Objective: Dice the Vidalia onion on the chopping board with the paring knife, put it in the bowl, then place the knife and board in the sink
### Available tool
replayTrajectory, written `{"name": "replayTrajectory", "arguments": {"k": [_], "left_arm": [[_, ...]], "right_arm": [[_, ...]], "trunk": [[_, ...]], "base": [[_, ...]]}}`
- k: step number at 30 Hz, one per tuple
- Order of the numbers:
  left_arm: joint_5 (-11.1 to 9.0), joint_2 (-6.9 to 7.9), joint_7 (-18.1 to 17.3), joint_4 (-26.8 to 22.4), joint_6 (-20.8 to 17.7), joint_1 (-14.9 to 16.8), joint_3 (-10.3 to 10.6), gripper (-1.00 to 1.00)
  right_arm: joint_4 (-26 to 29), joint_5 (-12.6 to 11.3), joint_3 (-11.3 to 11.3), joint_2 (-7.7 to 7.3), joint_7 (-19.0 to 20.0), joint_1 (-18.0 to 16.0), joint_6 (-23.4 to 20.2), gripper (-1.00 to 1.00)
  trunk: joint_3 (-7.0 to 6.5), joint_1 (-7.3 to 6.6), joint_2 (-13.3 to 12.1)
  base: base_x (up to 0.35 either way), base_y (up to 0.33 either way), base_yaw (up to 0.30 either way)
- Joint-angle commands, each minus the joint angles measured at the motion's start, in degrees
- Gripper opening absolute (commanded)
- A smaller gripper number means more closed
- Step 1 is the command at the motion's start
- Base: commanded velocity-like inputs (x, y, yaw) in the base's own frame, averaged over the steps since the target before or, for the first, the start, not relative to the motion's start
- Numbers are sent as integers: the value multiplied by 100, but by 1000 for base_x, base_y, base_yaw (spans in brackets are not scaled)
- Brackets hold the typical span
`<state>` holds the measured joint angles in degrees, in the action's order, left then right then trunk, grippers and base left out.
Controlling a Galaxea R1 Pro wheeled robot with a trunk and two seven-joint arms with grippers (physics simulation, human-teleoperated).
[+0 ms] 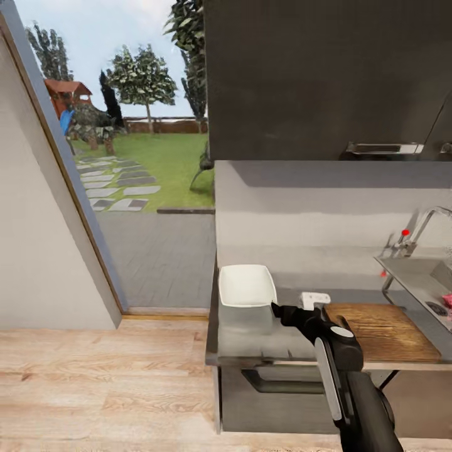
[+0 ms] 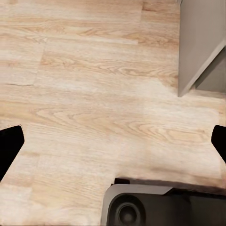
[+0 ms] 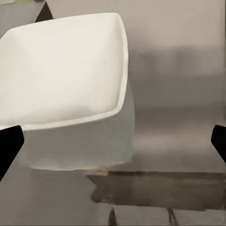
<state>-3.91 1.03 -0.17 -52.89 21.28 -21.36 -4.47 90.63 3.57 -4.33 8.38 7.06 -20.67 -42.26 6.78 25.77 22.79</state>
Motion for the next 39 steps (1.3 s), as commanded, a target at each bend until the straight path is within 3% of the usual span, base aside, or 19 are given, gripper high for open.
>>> {"name": "replayTrajectory", "arguments": {"k": [1,12,29,35,39], "left_arm": [[-40,2,-1,-5,8,0,8,100],[-40,2,0,-17,8,0,8,100],[-40,2,-1,2,72,0,8,100],[-40,1,0,46,77,0,8,100],[-40,-15,-4,59,79,0,8,100]], "right_arm": [[7,39,-14,6,50,-6,-28,100],[7,39,-15,6,50,-6,-28,100],[7,42,-63,-12,148,-7,-38,100],[29,49,-294,-259,287,-7,-33,100],[143,48,-309,-673,489,-10,-36,100]], "trunk": [[11,1,12],[11,1,12],[11,1,12],[11,1,12],[11,1,12]], "base": [[-256,0,0],[-217,0,0],[-13,-20,0],[0,-102,0],[0,-115,0]]}}
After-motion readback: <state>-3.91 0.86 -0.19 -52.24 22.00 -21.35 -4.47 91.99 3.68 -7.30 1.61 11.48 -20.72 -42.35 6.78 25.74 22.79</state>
